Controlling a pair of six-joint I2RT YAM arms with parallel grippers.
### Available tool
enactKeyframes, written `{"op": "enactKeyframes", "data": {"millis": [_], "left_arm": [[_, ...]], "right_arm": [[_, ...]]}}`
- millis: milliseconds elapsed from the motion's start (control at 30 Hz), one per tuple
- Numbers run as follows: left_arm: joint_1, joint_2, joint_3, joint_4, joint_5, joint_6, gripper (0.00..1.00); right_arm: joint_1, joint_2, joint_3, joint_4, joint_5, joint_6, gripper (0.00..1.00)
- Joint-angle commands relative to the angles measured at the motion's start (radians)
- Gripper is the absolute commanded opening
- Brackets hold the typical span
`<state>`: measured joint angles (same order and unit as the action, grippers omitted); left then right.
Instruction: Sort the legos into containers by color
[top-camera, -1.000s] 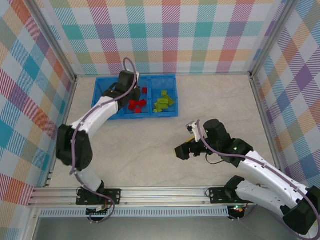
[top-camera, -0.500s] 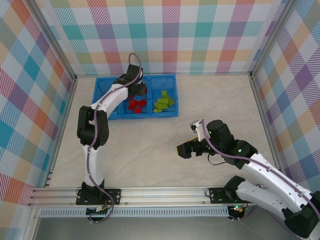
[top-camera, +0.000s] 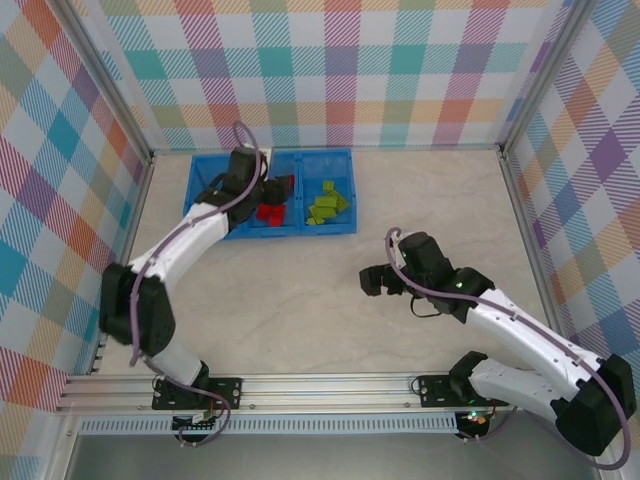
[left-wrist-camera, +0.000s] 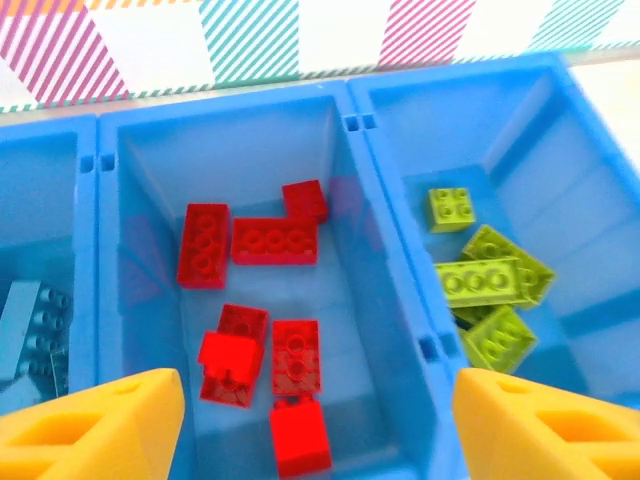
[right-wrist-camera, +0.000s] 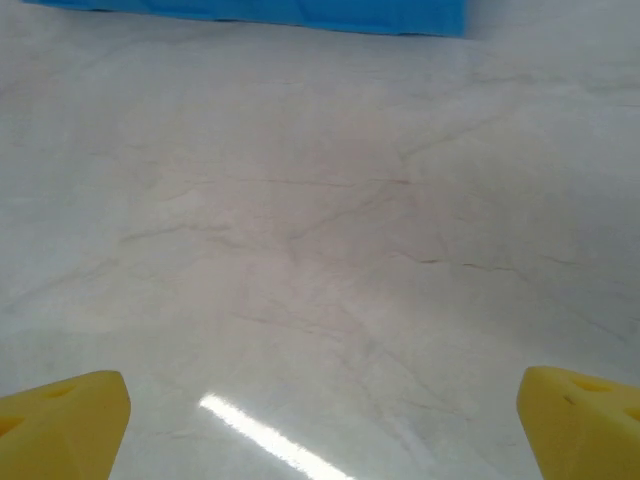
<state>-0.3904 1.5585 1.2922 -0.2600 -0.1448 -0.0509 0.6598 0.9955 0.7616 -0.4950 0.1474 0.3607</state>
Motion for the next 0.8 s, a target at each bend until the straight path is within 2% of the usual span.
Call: {"op": "enactKeyframes", "data": {"millis": [0,33,67,100,200,300,367,467,567,633,667,767], "left_arm": [[-0.013,-0.184,-0.177,0.134,-0.068,-0.087,0.79],[-0.013,-0.234,-0.236,0.153,-0.092,-0.101,0.84],[-0.013,-0.291,-0.302,0.171,-0.123,-0.111,0.97],[-0.012,-0.347,-0.367,0.188,-0.161,-0.116,1.00],[-0.008,-0.481,-0.533,0.230,-0.256,-0.109,1.00],[0.010,-0.561,-0.650,0.246,-0.331,-0.101,1.00],[0.023,-0.590,-0.717,0.270,-0.366,-0.102,1.00],[0.040,-0.609,-0.797,0.324,-0.401,-0.106,1.00],[0.064,-0.604,-0.854,0.394,-0.413,-0.106,1.00],[0.090,-0.589,-0.852,0.392,-0.396,-0.108,1.00],[0.100,-0.577,-0.851,0.402,-0.387,-0.093,1.00],[0.119,-0.530,-0.861,0.477,-0.372,-0.048,1.00]], "right_arm": [[-0.106,0.028,0.024,0.051,0.138,-0.028,1.00],[-0.152,0.046,0.018,0.075,0.136,-0.031,1.00],[-0.209,0.073,0.012,0.103,0.131,-0.035,1.00],[-0.264,0.103,0.013,0.126,0.122,-0.037,1.00],[-0.391,0.209,0.003,0.230,0.115,-0.080,1.00],[-0.464,0.329,-0.016,0.363,0.115,-0.135,1.00],[-0.517,0.404,0.022,0.390,0.064,-0.137,1.00],[-0.549,0.495,0.069,0.467,0.081,-0.189,1.00],[-0.574,0.562,0.012,0.663,0.113,-0.249,1.00],[-0.613,0.627,0.009,0.712,0.075,-0.257,1.00],[-0.636,0.649,0.042,0.677,0.040,-0.257,1.00],[-0.653,0.651,0.008,0.778,-0.002,-0.282,1.00]]}}
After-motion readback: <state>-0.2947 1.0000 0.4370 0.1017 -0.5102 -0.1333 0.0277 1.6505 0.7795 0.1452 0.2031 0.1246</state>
